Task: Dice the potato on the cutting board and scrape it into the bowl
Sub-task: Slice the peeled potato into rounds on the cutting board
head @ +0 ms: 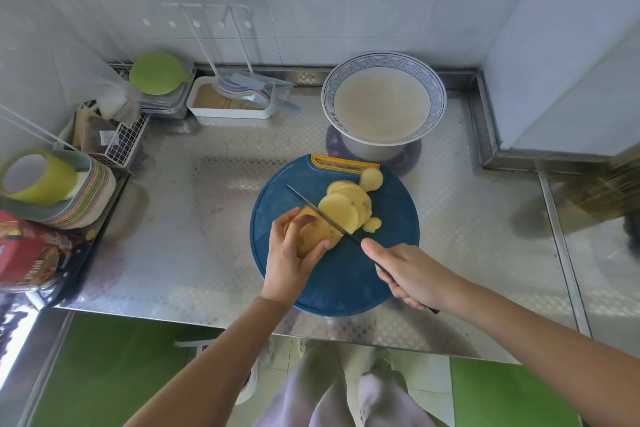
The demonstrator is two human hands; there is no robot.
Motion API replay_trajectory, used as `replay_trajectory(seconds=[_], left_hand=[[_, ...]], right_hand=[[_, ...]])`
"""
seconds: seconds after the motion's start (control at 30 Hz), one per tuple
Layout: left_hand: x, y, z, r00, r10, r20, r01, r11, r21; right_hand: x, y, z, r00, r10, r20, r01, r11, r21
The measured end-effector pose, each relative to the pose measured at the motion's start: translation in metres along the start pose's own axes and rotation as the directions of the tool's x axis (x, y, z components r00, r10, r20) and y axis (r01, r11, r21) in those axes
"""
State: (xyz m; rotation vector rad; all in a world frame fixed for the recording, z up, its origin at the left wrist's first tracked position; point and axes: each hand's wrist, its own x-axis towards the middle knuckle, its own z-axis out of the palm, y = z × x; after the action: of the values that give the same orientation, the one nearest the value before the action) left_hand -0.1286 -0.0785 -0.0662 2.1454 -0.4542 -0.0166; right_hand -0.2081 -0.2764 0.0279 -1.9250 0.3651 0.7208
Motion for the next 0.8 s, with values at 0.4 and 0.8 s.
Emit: replay_trajectory(seconds=[0.4,0.8], left_hand=[[-0.005,-0.006,0.001,0.998,0.051,-0.024,-0.05,0.998,0.027],[-0.004,-0.009,0.0,0.998,0.062,-0.003,-0.062,0.997,0.048]], right_hand=[[-0.008,0.01,0.012,0.992,-0.072,-0.105,0.05,0.979,-0.196],[-0.011,0.007,0.012,0.993,-0.067,-0.099,0.046,0.979,-0.199]])
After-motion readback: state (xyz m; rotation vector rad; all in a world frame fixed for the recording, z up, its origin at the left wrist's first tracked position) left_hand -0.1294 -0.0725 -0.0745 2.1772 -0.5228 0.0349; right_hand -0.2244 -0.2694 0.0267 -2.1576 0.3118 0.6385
